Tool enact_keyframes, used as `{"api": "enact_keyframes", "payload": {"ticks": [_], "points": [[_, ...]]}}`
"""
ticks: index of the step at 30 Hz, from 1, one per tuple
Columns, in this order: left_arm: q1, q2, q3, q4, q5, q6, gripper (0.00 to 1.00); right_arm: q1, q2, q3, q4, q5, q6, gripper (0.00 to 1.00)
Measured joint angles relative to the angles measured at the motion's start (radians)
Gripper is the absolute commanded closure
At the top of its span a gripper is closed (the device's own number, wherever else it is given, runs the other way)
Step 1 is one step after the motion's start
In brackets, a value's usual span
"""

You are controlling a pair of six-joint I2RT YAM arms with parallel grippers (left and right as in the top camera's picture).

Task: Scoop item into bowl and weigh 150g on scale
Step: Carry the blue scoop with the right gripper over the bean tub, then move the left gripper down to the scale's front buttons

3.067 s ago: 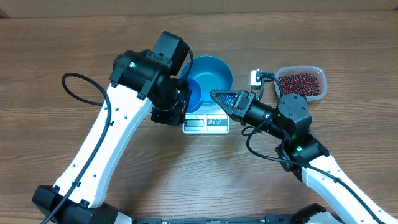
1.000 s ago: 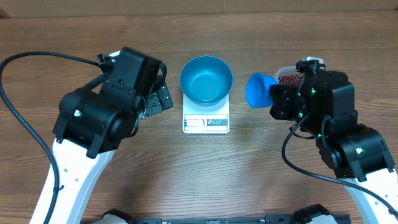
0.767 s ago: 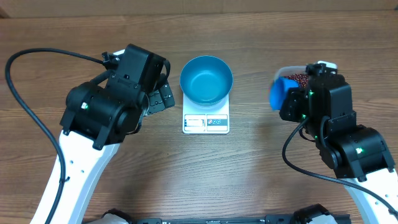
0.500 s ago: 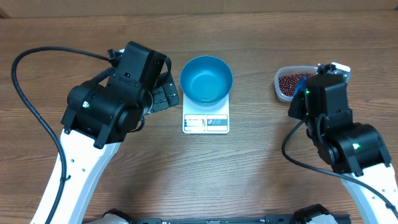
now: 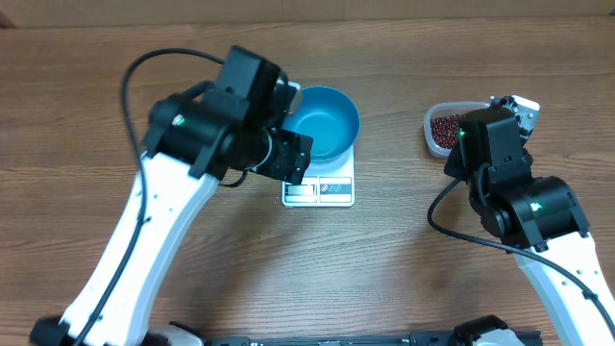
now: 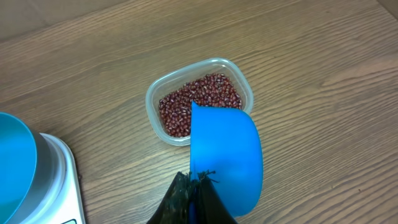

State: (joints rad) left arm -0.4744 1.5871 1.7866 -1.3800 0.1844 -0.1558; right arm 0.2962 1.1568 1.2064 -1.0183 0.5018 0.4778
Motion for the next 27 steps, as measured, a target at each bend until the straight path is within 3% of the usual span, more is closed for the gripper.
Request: {"api": "enact_keyframes", "payload": {"ticks": [4,9,10,27], "points": [[-0.029,0.087,0.000,0.000,0.014,0.056,0.28,0.000,0.000,0.000,0.000,0.001,0.001,0.96],[-0.093,0.171,0.000,0.000,-0.026,0.103,0.76,-0.006,0.000,0.000,0.000,0.001,0.001,0.96],[-0.109,0.183,0.000,0.000,-0.039,0.103,0.96,-0.008,0.000,0.000,0.000,0.001,0.001,0.96],[-0.239,0.261,0.000,0.055,-0.159,0.171,0.96,-0.022,0.000,0.000,0.005,0.000,0.001,0.96]]}}
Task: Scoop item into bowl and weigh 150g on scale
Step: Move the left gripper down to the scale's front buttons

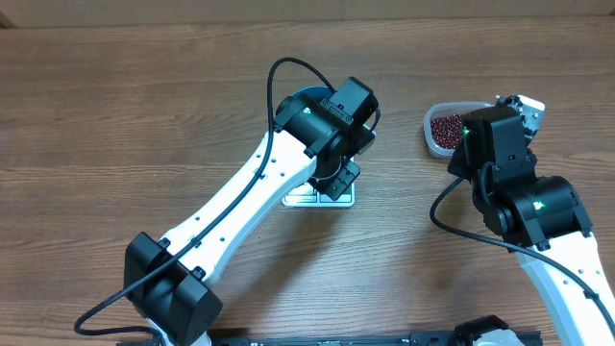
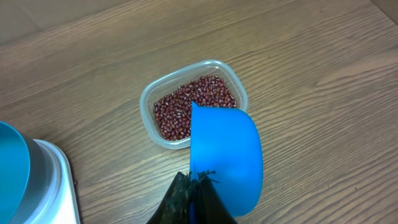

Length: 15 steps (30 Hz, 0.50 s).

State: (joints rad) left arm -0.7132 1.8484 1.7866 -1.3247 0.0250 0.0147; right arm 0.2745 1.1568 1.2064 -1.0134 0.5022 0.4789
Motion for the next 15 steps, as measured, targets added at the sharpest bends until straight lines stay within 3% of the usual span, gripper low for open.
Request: {"api": "enact_keyframes", "payload": {"ticks": [9,15], "points": [[-0.022,0.000,-0.022,0.118,0.008,0.017,0.96,0.000,0.000,0.000,-0.002,0.000,0.000,0.96],[-0.084,0.000,-0.146,0.225,0.011,0.039,0.96,0.000,0.000,0.000,-0.002,0.000,0.000,0.96]]}}
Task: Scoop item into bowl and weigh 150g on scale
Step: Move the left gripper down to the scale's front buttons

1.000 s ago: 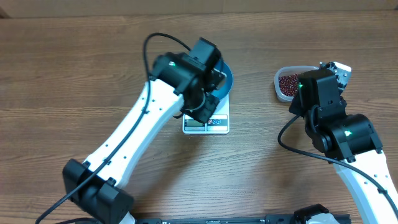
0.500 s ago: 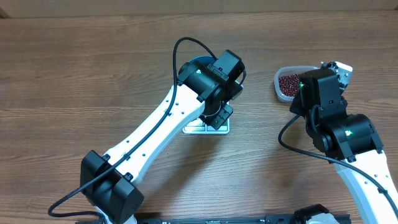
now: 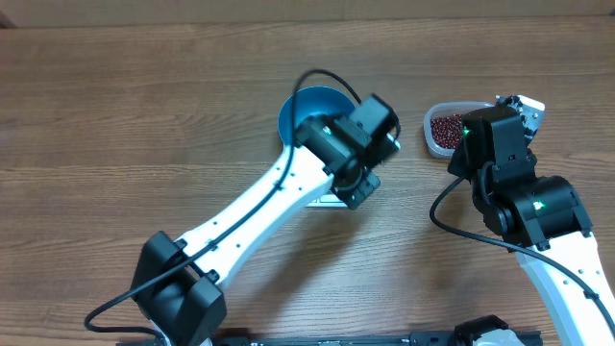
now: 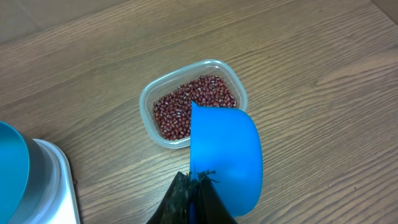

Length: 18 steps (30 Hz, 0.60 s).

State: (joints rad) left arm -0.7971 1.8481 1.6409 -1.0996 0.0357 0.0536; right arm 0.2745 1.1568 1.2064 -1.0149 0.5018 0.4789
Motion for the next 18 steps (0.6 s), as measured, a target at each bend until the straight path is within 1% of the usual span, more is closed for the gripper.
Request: {"api": "enact_keyframes", "payload": {"ticks": [3,5,7,10,14,18], "points": [[-0.004,-0.019,-0.107,0.085,0.006,0.003,0.96,0.000,0.000,0.000,-0.002,0.000,0.000,0.96],[-0.001,-0.061,-0.203,0.147,0.006,0.003,0.96,0.000,0.000,0.000,-0.001,0.000,0.000,0.96],[0.001,-0.139,-0.309,0.216,0.009,0.005,0.95,0.000,0.000,0.000,-0.002,0.000,0.000,0.96],[0.001,-0.299,-0.452,0.336,0.013,0.005,0.96,0.000,0.000,0.000,-0.002,0.000,0.000,0.96],[0.001,-0.487,-0.601,0.517,0.012,-0.004,0.96,0.000,0.000,0.000,-0.001,0.000,0.000,0.96],[0.001,-0.557,-0.729,0.661,-0.013,-0.050,0.96,0.000,0.000,0.000,-0.002,-0.001,0.000,0.96]]}}
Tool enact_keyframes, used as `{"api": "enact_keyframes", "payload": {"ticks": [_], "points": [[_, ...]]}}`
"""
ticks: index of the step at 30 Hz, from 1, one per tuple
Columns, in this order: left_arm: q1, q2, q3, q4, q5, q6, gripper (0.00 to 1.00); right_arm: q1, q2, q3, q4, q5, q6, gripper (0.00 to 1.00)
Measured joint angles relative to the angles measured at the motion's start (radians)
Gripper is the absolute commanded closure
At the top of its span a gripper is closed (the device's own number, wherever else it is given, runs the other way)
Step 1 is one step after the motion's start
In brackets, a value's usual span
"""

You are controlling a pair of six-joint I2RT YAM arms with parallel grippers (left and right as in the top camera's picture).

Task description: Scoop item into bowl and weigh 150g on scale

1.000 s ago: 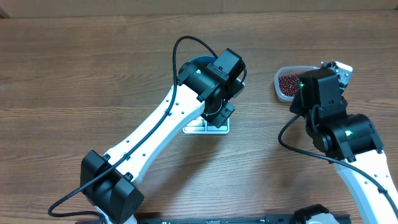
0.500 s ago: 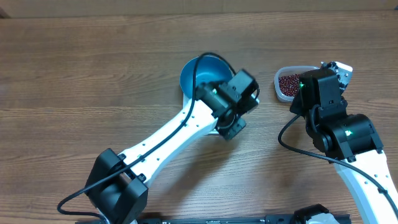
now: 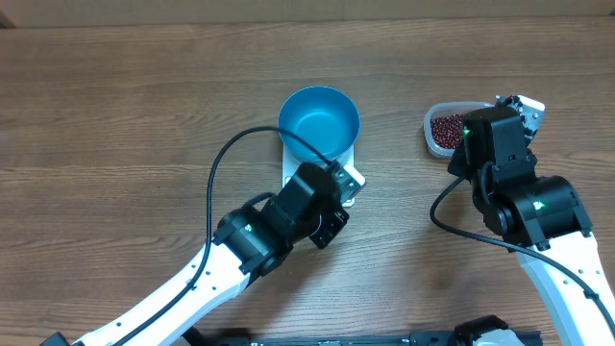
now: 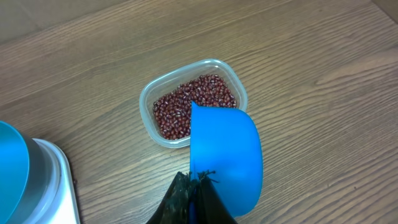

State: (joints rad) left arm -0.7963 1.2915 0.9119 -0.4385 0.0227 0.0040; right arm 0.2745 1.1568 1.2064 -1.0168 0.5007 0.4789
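A blue bowl (image 3: 319, 122) stands empty on the white scale (image 3: 286, 168), whose front is covered by my left arm (image 3: 288, 219). The left gripper is hidden under its own wrist, so its fingers do not show. A clear container of red beans (image 3: 444, 129) sits to the right of the scale. In the right wrist view my right gripper (image 4: 198, 186) is shut on the handle of a blue scoop (image 4: 225, 155), which hangs above the near edge of the bean container (image 4: 194, 102). The bowl's rim (image 4: 12, 168) and the scale (image 4: 53, 180) show at the left edge.
Bare wooden tabletop (image 3: 115, 115) lies around the scale and container. My right arm (image 3: 524, 202) stands at the right, just in front of the container. A black cable (image 3: 216, 183) loops from the left arm beside the scale.
My left arm has moved from the bowl's right side, between bowl and container, back to the front of the scale. The whole bowl now shows. The right gripper and scoop have not moved.
My left arm was at the bowl's left side, then reached across over the bowl, then stood at its right edge toward the bean container, and now lies over the scale's front. All along my right gripper held the scoop above the beans, shifting only slightly early on.
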Motion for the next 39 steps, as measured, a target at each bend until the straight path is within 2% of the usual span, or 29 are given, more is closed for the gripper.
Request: {"api": "enact_keyframes", "payload": {"ticks": [5,29,39], "points": [[0.000,0.024,-0.089,0.062,-0.015,-0.031,0.96,0.000,0.000,0.000,0.000,0.000,0.000,0.96],[0.031,0.219,-0.086,0.195,-0.118,-0.077,0.96,0.000,0.055,0.000,0.009,-0.006,0.000,0.96],[0.032,0.220,-0.086,0.227,-0.133,-0.077,0.96,0.000,0.057,0.000,0.011,-0.006,0.000,0.96]]}}
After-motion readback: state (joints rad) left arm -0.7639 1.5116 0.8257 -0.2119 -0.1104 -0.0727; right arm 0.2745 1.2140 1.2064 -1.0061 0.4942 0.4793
